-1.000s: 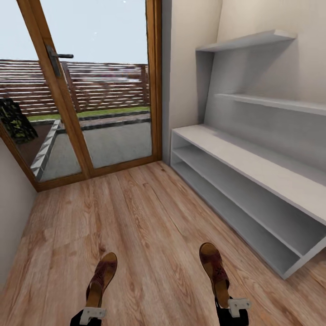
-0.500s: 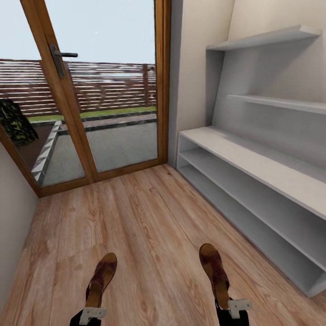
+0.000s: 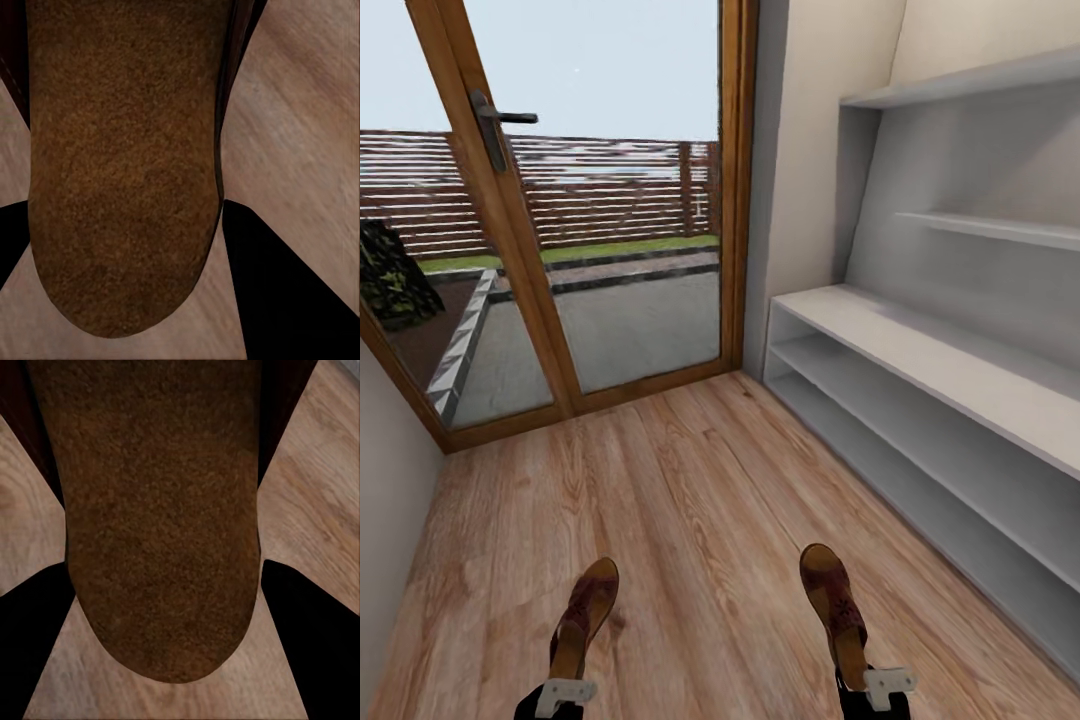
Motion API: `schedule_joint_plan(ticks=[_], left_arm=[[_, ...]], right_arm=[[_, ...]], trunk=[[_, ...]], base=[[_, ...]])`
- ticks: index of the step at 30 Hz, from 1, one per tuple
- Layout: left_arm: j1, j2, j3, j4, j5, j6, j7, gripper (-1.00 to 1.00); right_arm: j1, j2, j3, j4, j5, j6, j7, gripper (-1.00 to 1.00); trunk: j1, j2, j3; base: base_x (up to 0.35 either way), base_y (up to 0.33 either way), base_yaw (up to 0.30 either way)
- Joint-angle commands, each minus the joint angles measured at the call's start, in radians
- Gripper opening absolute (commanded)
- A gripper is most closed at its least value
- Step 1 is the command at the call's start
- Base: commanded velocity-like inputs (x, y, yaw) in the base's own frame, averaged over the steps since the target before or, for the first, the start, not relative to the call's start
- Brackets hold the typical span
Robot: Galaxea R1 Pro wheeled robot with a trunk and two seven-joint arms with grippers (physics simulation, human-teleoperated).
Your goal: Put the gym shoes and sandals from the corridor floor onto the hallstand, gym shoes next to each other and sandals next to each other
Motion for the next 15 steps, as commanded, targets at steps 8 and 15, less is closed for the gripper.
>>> schedule_joint_plan(ticks=[8,15], left_arm=[[-0.001,-0.001,0.007,0.0,-0.013,-0.004,0.0,-1.0],[-0.001,-0.001,0.007,0.0,-0.012,-0.003,0.0,-1.0]], right_arm=[[-0.001,0.001,0.003,0.0,0.005,-0.002,-0.008,-1.0],[-0.001,0.001,0.001,-0.001,0.004,-0.002,-0.008,-1.0]], trunk=[[0.0,0.0,-0.001],[0.0,0.0,-0.001]], base=[[0.294,0.184,0.0],[0.294,0.192,0.0]])
